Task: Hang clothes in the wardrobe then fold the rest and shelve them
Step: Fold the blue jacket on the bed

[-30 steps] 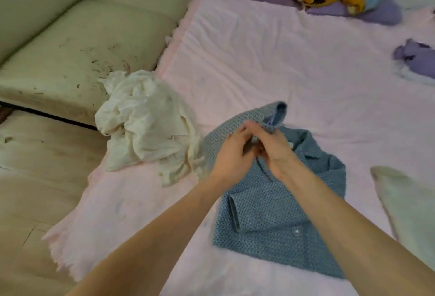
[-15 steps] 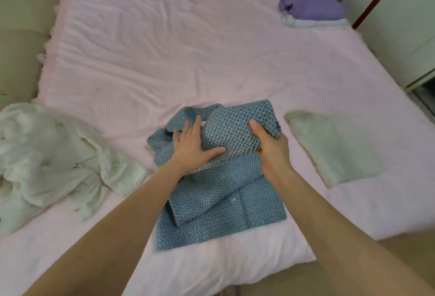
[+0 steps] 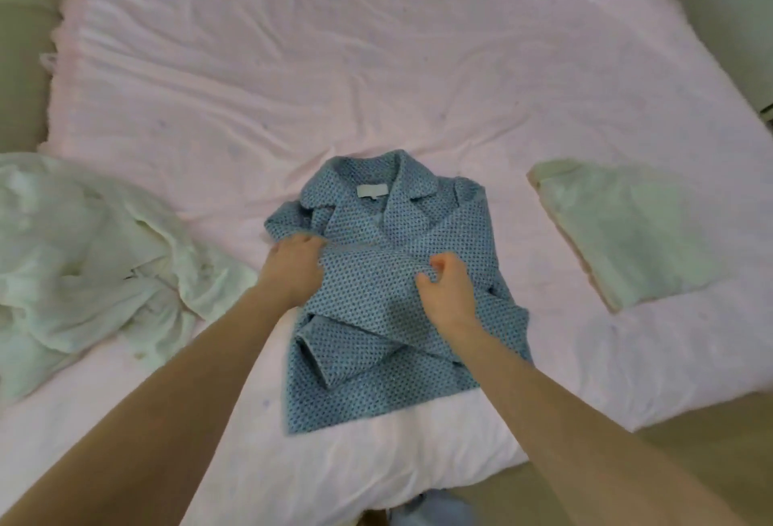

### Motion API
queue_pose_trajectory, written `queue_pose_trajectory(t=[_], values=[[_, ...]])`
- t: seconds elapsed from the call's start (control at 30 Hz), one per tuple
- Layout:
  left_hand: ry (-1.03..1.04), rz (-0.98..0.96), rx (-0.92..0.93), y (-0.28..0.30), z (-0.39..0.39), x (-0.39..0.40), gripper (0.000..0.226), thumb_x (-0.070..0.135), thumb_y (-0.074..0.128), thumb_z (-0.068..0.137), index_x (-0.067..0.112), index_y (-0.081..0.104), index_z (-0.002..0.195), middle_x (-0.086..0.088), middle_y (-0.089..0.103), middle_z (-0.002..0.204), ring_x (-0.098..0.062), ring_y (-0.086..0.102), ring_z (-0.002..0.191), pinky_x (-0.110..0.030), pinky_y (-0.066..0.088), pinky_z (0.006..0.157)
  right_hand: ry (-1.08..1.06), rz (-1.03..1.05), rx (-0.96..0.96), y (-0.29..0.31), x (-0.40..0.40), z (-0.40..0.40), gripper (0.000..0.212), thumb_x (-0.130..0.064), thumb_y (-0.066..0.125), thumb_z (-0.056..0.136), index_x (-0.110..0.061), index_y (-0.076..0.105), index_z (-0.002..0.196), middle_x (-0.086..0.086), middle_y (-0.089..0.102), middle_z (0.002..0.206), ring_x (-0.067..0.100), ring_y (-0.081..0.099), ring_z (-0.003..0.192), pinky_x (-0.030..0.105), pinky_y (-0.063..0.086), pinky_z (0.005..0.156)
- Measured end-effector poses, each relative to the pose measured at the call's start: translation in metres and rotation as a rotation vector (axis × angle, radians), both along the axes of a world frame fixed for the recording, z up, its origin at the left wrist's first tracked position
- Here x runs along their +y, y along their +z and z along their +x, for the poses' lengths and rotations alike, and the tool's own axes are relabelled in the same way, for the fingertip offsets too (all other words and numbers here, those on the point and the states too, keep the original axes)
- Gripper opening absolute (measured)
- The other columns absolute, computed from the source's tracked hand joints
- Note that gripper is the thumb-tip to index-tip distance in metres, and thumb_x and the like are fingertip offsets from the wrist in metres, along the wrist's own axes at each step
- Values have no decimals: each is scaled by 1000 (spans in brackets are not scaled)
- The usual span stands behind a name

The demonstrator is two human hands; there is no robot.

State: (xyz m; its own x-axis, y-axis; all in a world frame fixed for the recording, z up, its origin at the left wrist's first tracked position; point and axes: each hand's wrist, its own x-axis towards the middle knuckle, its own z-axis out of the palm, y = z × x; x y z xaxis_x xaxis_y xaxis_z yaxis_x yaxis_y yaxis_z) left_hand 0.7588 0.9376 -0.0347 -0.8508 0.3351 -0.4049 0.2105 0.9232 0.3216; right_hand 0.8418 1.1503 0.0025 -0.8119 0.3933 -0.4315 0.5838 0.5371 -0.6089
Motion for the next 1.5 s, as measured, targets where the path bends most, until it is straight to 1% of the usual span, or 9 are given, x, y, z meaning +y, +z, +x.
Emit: queue_pose_trajectory(t=[0.23, 0.5, 0.63, 0.73, 0.83, 0.97, 1.07, 1.17, 1.5], values=[[13, 13, 79, -15, -47, -56, 67, -14, 47, 79, 12, 45, 141, -11, 44, 146, -30, 30, 140, -34, 21, 115, 704, 159, -54, -51, -71, -100, 48, -42, 52, 96, -10, 47, 131, 9, 51, 131, 26, 51, 116, 39, 44, 97], [-435, -376, 62, -56, -90, -65, 71, 12, 58, 88, 24, 25, 150, 1, 36, 149, -22, 22, 143, -38, 1, 118, 754, 213, -230, -94, -94, -127, 78, -66, 53, 83, -9, 40, 136, 11, 53, 132, 30, 52, 119, 44, 43, 98], [-678, -197, 378, -66, -102, -78, 31, 6, 63, 73, 25, 68, 97, 7, 63, 87, -21, 60, 94, -43, 30, 112, 872, 154, -23, -83, -106, -118, 26, -39, 59, 92, -14, 58, 97, 7, 66, 97, 26, 62, 92, 35, 49, 73], [-893, 15, 506, -61, -108, -81, 19, 4, 51, 79, 18, 62, 75, 1, 61, 79, -25, 60, 85, -41, 35, 106, 993, 129, 111, -75, -119, -100, 26, -36, 55, 95, -11, 58, 90, 7, 61, 90, 24, 59, 84, 38, 44, 70], [-1033, 77, 514, -58, -115, -84, 16, 1, 62, 80, 15, 68, 84, -2, 66, 94, -26, 59, 106, -42, 26, 113, 759, -69, 188, -77, -120, -99, 39, -45, 51, 95, -12, 55, 75, -1, 50, 80, 15, 49, 74, 35, 41, 68], [-1073, -36, 333, -62, -130, -83, 26, 0, 60, 72, 10, 72, 93, -4, 72, 102, -27, 58, 116, -42, 29, 111, 193, 243, 188, -96, -93, -144, 47, -39, 58, 92, -7, 48, 126, 12, 51, 125, 30, 49, 115, 45, 43, 95], [-972, -120, 78, -58, -128, -72, 21, 9, 50, 72, 13, 64, 88, -6, 65, 95, -28, 57, 101, -41, 48, 86, 344, 205, -158, -111, -81, -163, 45, -34, 60, 93, -8, 43, 126, 16, 58, 118, 35, 57, 104, 40, 48, 79], [-821, -272, 13, -52, -125, -64, 15, 14, 52, 76, 16, 59, 88, -5, 62, 85, -27, 59, 81, -33, 47, 64, 429, 326, -168, -122, -66, -154, 25, -24, 53, 97, -6, 52, 114, 17, 64, 102, 35, 60, 91, 35, 44, 66], [-616, -204, -137, -62, -155, -59, 25, 37, 39, 99, 18, 54, 98, -6, 64, 96, -20, 47, 75, -30, 36, 72, 453, 541, -296, -122, -48, -124, 31, -12, 40, 100, -6, 39, 130, 9, 55, 78, 26, 47, 62, 32, 34, 48]])
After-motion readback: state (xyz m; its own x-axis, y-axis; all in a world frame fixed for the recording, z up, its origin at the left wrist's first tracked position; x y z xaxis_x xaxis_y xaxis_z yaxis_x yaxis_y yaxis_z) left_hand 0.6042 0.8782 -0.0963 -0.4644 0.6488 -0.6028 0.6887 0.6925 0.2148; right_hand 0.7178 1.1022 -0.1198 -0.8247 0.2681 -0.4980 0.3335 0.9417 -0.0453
